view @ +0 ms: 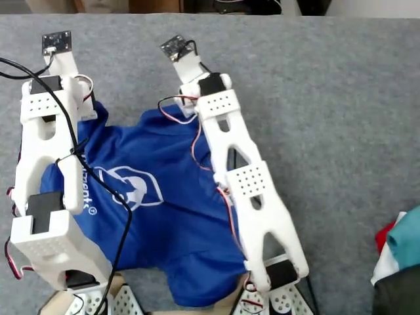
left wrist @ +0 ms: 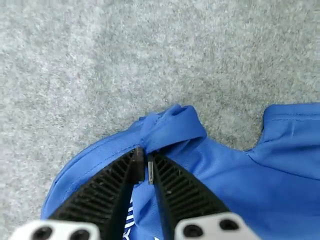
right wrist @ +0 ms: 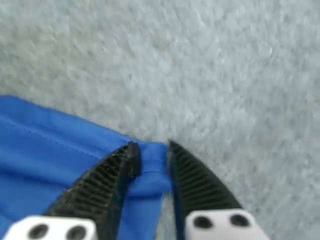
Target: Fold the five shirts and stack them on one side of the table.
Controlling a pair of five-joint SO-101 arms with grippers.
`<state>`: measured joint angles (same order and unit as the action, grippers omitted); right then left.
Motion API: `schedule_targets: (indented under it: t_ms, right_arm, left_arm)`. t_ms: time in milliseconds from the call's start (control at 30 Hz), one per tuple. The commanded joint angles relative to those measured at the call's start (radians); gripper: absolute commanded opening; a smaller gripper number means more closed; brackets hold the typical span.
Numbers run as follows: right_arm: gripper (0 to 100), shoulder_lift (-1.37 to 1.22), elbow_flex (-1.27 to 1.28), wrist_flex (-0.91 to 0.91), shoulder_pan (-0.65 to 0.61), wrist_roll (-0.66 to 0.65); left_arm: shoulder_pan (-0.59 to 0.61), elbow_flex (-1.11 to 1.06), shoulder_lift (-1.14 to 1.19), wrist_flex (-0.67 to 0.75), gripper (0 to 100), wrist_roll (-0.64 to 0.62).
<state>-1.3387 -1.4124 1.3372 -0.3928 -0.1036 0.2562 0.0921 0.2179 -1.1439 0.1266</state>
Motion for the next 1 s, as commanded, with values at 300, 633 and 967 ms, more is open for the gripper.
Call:
schedule_targets:
  t_ms: [300,633,967]
  right_arm:
    - [0.5,0.102,-0.243,0.258,0.021,0.009]
    - [0.5,0.406,-0.254,0.319,0.044,-0.018]
    - [0.5,0.713,-0.254,0.365,0.209,-0.034]
  left_arm:
    - [-0.015,-0.002,-0.015,-0.005,2,-0.008]
    - [-0.015,0.008,-0.016,-0.069,2,-0.006]
    - [-0.015,0.153,-0.11,-0.178,2,-0.005]
